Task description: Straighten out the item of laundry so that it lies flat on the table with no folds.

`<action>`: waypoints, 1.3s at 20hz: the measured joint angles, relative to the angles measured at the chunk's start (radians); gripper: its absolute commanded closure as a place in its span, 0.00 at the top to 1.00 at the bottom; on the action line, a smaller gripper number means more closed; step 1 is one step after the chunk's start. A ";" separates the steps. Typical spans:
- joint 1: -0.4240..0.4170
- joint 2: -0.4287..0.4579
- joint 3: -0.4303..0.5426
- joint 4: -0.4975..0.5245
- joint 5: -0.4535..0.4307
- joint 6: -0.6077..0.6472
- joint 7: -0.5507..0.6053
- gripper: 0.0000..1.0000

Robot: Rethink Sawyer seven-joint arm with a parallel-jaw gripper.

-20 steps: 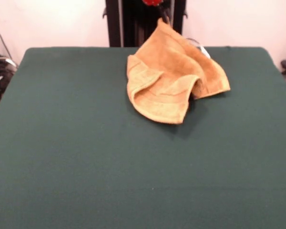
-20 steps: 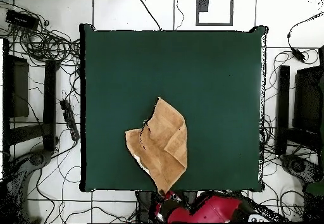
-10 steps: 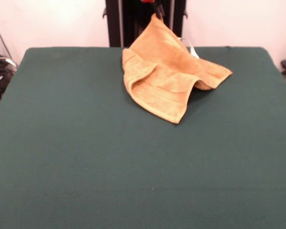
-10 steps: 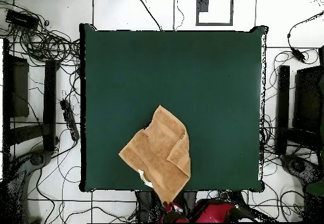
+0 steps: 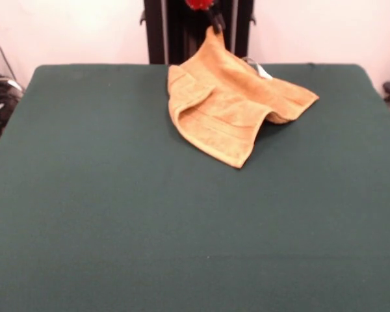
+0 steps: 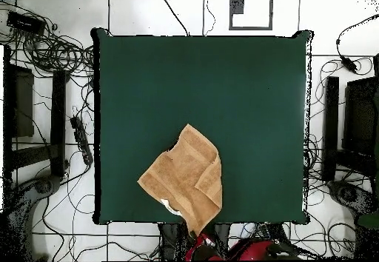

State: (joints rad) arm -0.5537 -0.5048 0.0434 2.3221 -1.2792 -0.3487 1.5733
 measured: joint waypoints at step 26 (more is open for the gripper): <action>0.081 0.541 -0.476 -0.363 0.340 -0.931 0.000 0.00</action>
State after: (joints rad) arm -0.4728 0.0363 -0.4324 1.9586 -0.9394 -1.2800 1.5729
